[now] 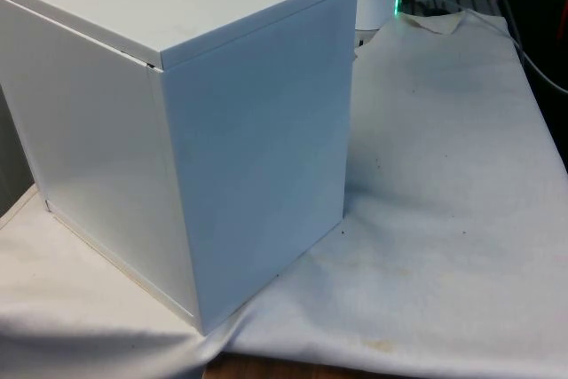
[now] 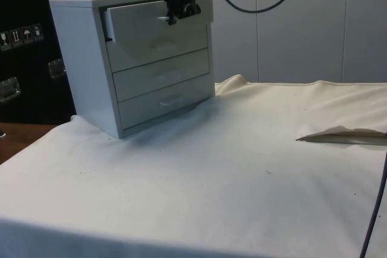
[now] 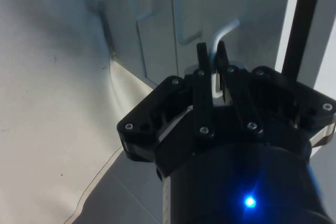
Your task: Open the drawer, then close it.
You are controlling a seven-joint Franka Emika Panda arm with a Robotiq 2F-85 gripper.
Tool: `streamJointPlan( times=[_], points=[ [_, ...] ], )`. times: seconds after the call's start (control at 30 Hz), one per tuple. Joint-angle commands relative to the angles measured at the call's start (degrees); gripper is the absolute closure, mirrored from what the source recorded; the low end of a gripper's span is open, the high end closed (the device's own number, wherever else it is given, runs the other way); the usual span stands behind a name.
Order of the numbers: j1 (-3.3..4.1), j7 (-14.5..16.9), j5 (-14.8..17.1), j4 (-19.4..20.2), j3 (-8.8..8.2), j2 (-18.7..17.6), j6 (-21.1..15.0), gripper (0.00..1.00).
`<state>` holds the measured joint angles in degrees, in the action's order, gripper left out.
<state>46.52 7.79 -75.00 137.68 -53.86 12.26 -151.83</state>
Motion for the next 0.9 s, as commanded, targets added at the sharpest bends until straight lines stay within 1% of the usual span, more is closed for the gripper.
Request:
streamJointPlan(
  times=[0.0,0.2,0.27,0.3,0.33,0.5,0.53,0.57,0.6,0.63,0.73,0.83,0.87],
  points=[
    [-0.97,-0.74,-2.41,2.18,0.52,2.18,0.57,0.98],
    [-1.15,-0.74,-2.52,2.35,0.74,2.98,1.03,0.98],
    [-0.86,-0.97,-2.29,2.12,0.92,2.46,1.03,0.98],
    [0.0,0.0,-0.06,0.06,0.0,0.11,-0.06,0.98],
    [-0.69,-1.09,-2.18,2.01,0.97,2.23,1.03,0.98],
    [0.17,-1.6,-0.74,1.49,1.89,1.26,1.49,0.98],
    [0.34,-2.06,-0.4,1.49,2.52,1.32,2.01,0.98],
    [0.46,-2.29,-0.29,1.43,2.81,1.32,2.35,0.98],
    [0.23,-2.01,-0.06,1.38,2.41,1.26,2.23,0.98],
    [0.57,-2.46,-0.17,1.43,3.09,1.38,2.75,0.98],
    [0.74,-3.15,0.06,1.49,3.84,1.43,3.67,0.98],
    [0.69,-3.61,-0.06,1.72,4.24,1.72,4.24,0.98],
    [0.52,-3.72,-0.4,2.01,4.35,2.06,4.41,0.98]
  ],
)
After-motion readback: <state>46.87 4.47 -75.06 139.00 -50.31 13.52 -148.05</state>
